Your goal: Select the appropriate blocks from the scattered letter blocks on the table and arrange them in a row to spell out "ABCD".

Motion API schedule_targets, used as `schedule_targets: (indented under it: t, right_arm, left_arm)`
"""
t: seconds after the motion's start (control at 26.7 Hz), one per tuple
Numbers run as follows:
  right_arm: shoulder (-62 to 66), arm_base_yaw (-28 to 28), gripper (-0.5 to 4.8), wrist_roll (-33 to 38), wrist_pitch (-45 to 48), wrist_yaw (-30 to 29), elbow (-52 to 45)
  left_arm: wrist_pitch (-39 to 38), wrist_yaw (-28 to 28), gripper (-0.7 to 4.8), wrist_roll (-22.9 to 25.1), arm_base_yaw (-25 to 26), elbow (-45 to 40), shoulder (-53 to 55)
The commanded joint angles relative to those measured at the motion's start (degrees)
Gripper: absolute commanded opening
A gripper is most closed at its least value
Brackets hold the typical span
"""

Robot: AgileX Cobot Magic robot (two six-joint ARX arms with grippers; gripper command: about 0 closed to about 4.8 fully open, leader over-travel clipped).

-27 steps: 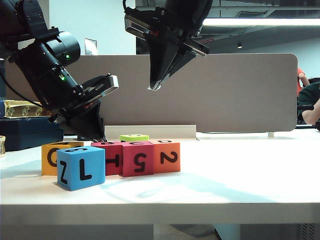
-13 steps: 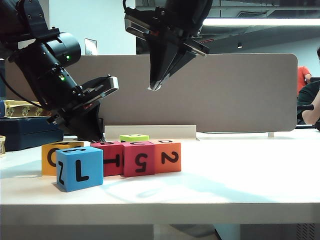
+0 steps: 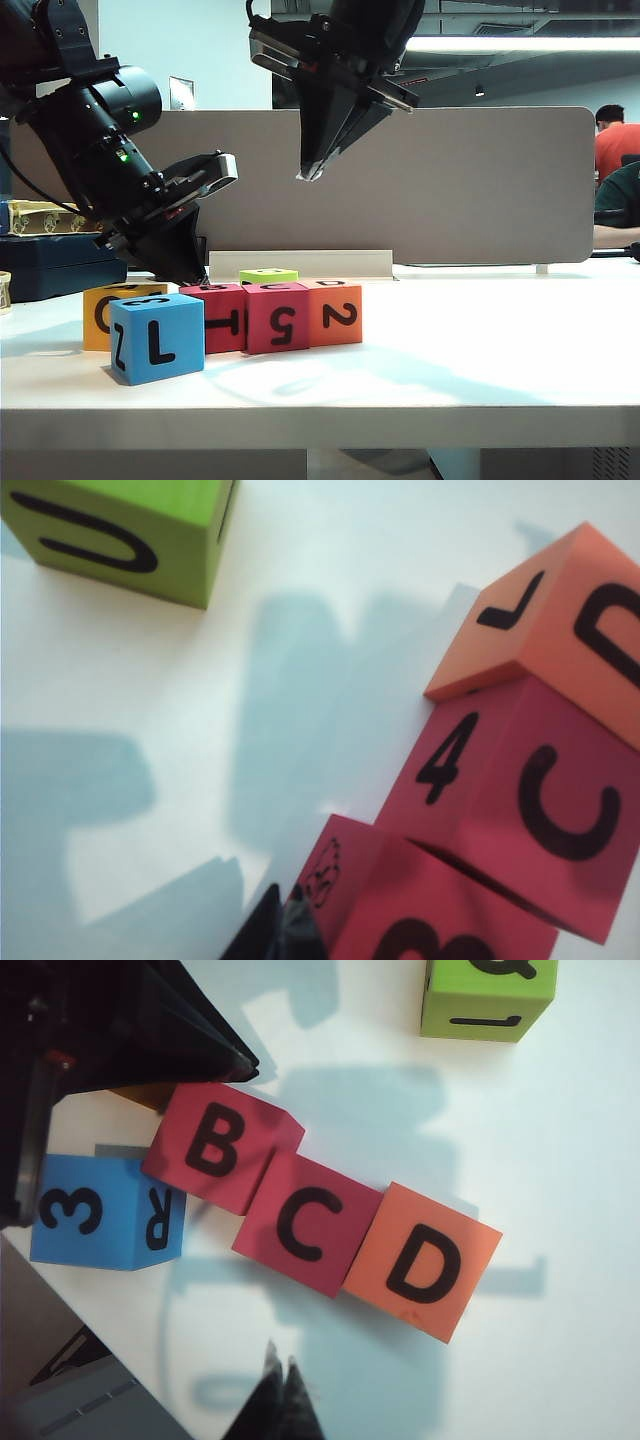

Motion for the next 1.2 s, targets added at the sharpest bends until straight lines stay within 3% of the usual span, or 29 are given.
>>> schedule_targets:
  t: [0.04, 0.82, 1.01, 1.2]
  right_arm:
    - [-0.4, 0.0, -0.04, 0.1, 0.7, 0.3, 0.2]
    - [-0.4, 0.0, -0.04, 0.1, 0.8, 0.3, 0.2]
    - [-0.4, 0.0, -0.04, 0.1, 0.7, 0.3, 0.2]
    - [-0.4, 0.0, -0.04, 0.1, 0.0, 0.3, 0.2]
  left_arm:
    - [-1.2, 1.8, -0.06, 0.4, 0.0, 0.0, -0.1]
    - [-1.8, 2.4, -0.06, 0.4, -0.2, 1.5, -0.6]
    - [-4.0, -1.1, -0.06, 0.4, -0.2, 7.3, -1.8]
    - [-8.4, -11.7, -0.06, 1.9, 0.8, 11.3, -1.8]
